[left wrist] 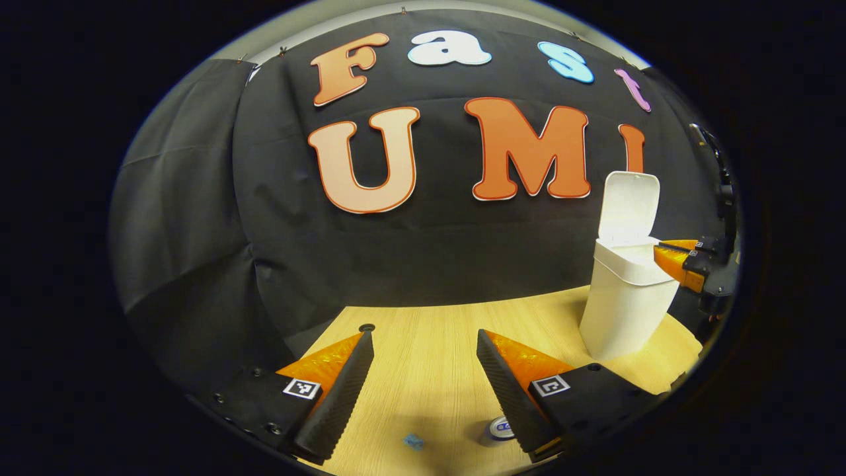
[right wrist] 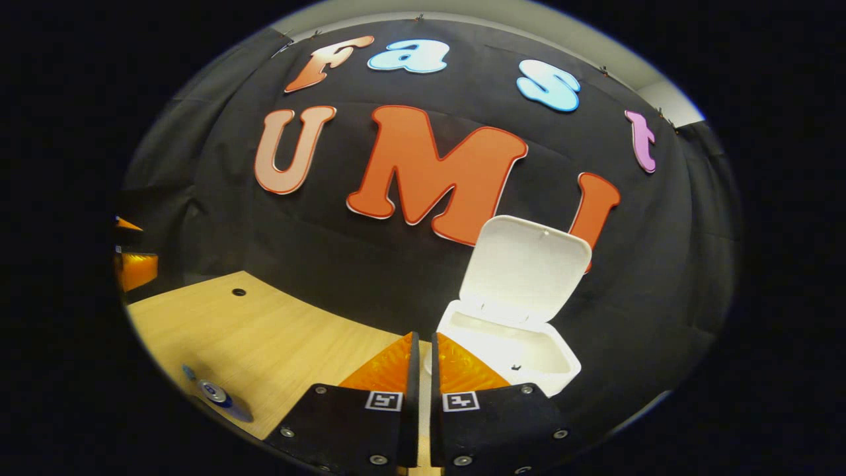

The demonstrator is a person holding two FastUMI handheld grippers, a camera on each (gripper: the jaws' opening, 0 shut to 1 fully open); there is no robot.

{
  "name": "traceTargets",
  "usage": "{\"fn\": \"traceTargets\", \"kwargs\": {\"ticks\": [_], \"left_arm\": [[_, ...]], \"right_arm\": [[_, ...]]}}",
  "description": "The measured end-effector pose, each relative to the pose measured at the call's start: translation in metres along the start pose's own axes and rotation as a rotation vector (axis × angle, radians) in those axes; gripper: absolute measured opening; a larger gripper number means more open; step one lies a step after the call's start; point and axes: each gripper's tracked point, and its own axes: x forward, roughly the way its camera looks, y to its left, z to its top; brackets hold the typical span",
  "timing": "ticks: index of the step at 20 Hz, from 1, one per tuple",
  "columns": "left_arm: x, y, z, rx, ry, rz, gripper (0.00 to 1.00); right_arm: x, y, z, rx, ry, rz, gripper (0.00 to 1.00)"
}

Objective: Press the lid of the desktop garbage bin to open it, pick up the crumpled paper on the desktop and throw it into the bin, then pick up the pop can on the desktop and drop it into the bin, and finally close the garbage bin lid.

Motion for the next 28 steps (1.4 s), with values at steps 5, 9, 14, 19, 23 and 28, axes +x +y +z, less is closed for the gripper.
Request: {"fn": "traceTargets", "kwargs": {"ticks": [5,9,14,19,23,28], "left_arm": [[0.003,0.012,-0.023,-0.001,0.055,0.001,0.96],[0.006,0.018,-0.045,-0.002,0.121,-0.008,1.0],[0.006,0.021,-0.08,-0.001,0.219,-0.028,1.0],[0.003,0.023,-0.118,-0.006,0.334,-0.057,1.0],[-0.001,0.025,-0.151,-0.014,0.435,-0.08,1.0],[-0.005,0.025,-0.198,-0.057,0.576,-0.103,1.0]], "right_arm": [[-0.009,0.038,-0.018,0.051,0.052,0.088,0.44],[-0.018,0.07,-0.035,0.043,0.1,0.164,0.75],[-0.03,0.115,-0.064,0.054,0.188,0.271,0.87],[-0.043,0.147,-0.09,0.067,0.264,0.343,0.93],[-0.051,0.17,-0.106,0.055,0.311,0.38,0.94],[-0.06,0.192,-0.114,0.029,0.355,0.415,0.94]]}}
